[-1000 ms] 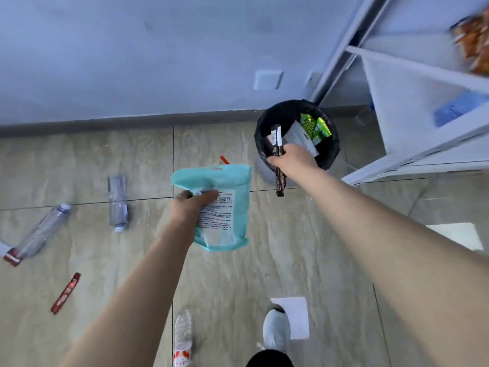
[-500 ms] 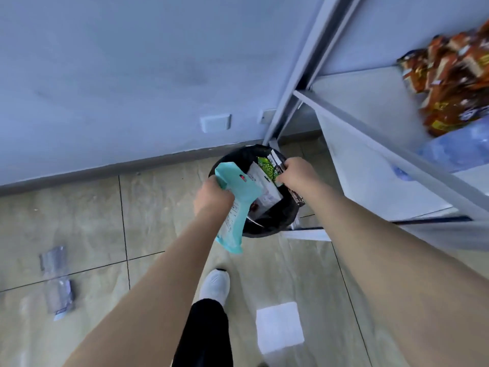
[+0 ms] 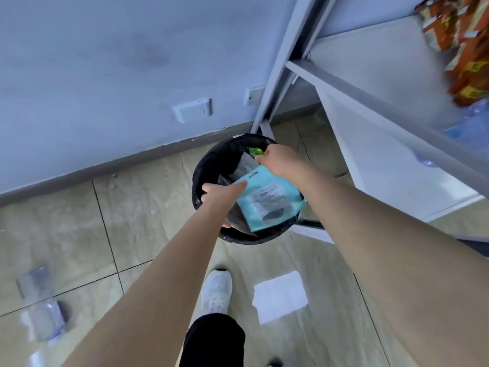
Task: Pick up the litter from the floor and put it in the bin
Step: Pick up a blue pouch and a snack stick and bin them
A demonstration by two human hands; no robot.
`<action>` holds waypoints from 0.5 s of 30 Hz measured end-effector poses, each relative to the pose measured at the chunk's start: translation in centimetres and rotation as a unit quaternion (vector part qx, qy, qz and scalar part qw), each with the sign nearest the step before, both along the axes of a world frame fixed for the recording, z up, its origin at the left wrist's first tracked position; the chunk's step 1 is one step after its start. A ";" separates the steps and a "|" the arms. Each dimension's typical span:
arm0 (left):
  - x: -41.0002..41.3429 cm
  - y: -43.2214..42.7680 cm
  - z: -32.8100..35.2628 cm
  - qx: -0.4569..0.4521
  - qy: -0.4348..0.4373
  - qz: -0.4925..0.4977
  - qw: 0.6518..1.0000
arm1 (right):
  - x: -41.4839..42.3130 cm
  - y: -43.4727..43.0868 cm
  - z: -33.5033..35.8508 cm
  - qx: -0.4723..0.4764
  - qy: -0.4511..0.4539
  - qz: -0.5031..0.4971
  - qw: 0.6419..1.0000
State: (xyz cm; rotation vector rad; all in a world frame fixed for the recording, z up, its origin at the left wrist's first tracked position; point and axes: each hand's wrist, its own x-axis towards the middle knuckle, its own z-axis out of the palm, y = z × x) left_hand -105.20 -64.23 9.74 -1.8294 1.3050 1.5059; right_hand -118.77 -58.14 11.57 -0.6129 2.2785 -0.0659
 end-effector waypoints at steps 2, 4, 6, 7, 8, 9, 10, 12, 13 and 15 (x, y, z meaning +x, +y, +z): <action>0.3 0.2 -0.1 -0.032 -0.011 -0.085 0.996 | -0.2 0.0 1.1 -0.007 -0.005 0.002 1.000; 1.0 0.7 0.6 -0.090 -0.012 -0.196 0.976 | 0.2 0.1 2.4 -0.023 -0.009 0.004 1.000; 2.3 1.2 1.7 -0.146 -0.005 -0.311 0.939 | 0.9 0.4 3.9 -0.035 -0.019 0.011 0.999; 3.4 1.6 2.4 -0.166 -0.002 -0.350 0.922 | 1.6 0.8 4.7 -0.039 -0.022 0.015 0.999; 4.5 2.1 3.1 -0.180 0.000 -0.377 0.909 | 2.4 1.2 5.5 -0.046 -0.022 0.023 0.998; 6.0 2.8 3.8 -0.191 -0.002 -0.392 0.900 | 3.5 1.8 6.3 -0.047 -0.022 0.030 0.998; 7.6 3.6 4.6 -0.202 -0.004 -0.395 0.896 | 4.6 2.4 7.0 -0.050 -0.023 0.036 0.998; 11.1 5.7 5.9 -0.220 -0.010 -0.389 0.895 | 7.2 3.8 8.4 -0.059 -0.025 0.051 0.997; 13.1 7.0 6.7 -0.224 -0.014 -0.391 0.893 | 8.8 4.7 9.0 -0.061 -0.026 0.066 0.996; 17.3 9.9 7.6 -0.222 -0.027 -0.391 0.893 | 12.1 6.4 9.7 -0.064 -0.032 0.085 0.994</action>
